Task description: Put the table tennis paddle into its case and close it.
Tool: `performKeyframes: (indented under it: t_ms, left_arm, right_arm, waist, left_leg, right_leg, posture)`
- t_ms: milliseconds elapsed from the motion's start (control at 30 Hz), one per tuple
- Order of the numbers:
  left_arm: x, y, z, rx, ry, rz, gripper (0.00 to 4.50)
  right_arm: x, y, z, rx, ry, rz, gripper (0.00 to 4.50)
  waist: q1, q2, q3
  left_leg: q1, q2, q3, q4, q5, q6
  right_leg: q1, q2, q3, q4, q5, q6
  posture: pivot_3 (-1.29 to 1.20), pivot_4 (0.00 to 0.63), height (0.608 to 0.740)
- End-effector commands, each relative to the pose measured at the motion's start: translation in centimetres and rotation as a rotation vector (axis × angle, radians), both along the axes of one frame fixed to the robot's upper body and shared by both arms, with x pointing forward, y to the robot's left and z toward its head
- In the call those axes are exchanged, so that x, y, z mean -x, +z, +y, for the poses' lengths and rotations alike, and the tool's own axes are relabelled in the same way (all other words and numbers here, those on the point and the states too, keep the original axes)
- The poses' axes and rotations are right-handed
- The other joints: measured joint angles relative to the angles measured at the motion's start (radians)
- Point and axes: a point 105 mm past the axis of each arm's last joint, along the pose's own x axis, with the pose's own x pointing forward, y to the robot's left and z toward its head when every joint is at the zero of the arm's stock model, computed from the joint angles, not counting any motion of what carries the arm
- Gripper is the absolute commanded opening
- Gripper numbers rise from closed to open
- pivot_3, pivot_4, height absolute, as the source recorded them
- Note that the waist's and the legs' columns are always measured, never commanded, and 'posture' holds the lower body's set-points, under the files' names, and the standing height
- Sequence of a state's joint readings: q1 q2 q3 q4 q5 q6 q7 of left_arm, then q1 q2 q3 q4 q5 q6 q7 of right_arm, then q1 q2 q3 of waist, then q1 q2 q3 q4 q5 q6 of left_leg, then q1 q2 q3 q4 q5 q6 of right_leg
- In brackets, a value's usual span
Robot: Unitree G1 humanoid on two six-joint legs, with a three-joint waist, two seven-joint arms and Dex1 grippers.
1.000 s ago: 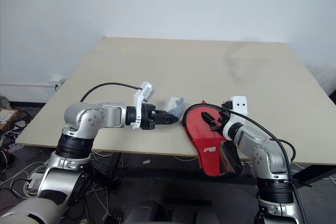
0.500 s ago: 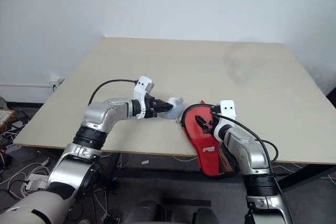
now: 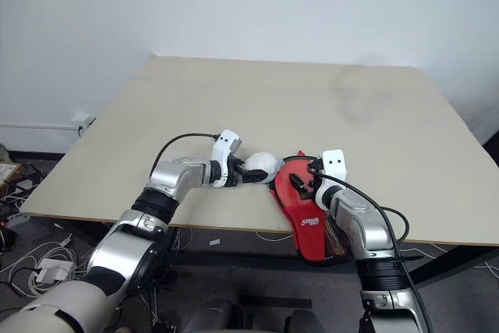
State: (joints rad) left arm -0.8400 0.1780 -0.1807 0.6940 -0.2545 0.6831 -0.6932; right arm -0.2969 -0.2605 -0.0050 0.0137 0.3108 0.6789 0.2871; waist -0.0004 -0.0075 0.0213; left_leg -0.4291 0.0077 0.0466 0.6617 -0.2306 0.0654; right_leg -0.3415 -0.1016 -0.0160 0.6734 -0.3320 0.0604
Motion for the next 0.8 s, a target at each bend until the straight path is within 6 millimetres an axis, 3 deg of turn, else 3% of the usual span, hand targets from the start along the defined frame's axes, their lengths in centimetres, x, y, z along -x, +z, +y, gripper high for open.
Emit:
performKeyframes:
  t_ms: [33, 333, 467, 500, 800]
  left_arm:
    - [-0.7, 1.0, -0.1, 0.022, 0.011, -0.03, 4.48]
    - [-1.3, 2.3, -0.4, 0.1, 0.015, -0.032, 1.66]
    - [-2.2, 2.3, -0.3, 0.04, 0.034, -0.071, 0.58]
    - [-2.6, 2.4, -0.3, 0.028, 0.053, -0.084, 0.42]
    - [-5.6, 5.2, -0.4, -0.009, 0.187, -0.21, 0.42]
  right_arm:
    - [1.1, -2.5, 0.3, 0.016, 0.015, 0.096, 4.33]
    - [1.4, -2.8, 0.4, 0.026, 0.013, 0.111, 4.33]
    - [1.7, -3.4, 0.5, 0.046, 0.029, 0.136, 4.33]
    - [1.9, -3.6, 0.6, 0.05, 0.035, 0.144, 4.33]
    - [2.9, -5.3, 0.7, 0.093, 0.049, 0.225, 4.33]
  waist:
    - [0.0, -0.001, 0.0]
    - [0.001, -0.002, -0.001]
    - [0.001, -0.002, -0.001]
    - [0.001, -0.002, -0.001]
    - [0.0, -0.007, -0.004]
  left_leg:
    - [0.0, 0.0, 0.0, 0.0, 0.0, 0.0]
    - [0.0, 0.001, -0.001, 0.0, 0.0, 0.0]
    - [0.0, 0.001, -0.001, 0.0, 0.0, 0.0]
    - [0.0, 0.001, -0.001, 0.0, 0.0, 0.0]
    - [0.0, 0.0, -0.001, 0.0, 0.0, 0.0]
  right_leg:
    - [0.0, 0.0, 0.0, 0.0, 0.0, 0.0]
    - [0.0, 0.0, 0.0, 0.0, 0.0, 0.0]
    - [0.0, 0.0, -0.001, 0.0, 0.0, 0.0]
    - [0.0, 0.0, -0.001, 0.0, 0.0, 0.0]
    - [0.0, 0.0, -0.001, 0.0, 0.0, 0.0]
  posture:
    - [0.0, 0.0, 0.715]
    - [0.0, 0.0, 0.715]
    - [0.0, 0.0, 0.715]
    - [0.0, 0.0, 0.715]
    - [0.0, 0.0, 0.715]
